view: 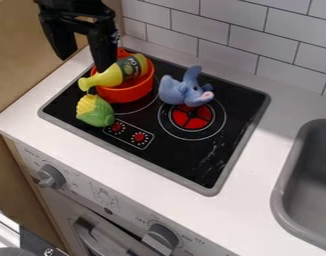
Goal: Move the corn to the right side of the stove
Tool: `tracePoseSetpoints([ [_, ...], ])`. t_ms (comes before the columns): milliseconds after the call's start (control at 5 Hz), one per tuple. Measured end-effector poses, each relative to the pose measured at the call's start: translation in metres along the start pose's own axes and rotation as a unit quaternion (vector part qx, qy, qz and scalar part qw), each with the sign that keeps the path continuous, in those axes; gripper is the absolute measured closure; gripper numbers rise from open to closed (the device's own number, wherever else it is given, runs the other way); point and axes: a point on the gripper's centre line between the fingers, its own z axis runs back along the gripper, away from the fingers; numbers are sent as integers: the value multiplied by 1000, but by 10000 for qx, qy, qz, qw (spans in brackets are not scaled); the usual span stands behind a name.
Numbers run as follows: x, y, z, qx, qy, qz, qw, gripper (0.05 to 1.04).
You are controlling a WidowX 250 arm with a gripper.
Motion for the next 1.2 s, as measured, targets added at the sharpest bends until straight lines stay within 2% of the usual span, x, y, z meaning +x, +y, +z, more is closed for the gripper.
tracePoseSetpoints([
  [200, -3, -1, -8, -53, 144, -1, 9999, 83],
  [600, -2, 8, -16, 39, -41, -131, 9999, 83],
  [800, -4, 15, -28, 155, -237, -282, 9992, 83],
  [1200, -13, 20, -50, 405, -414, -364, 9977, 83],
])
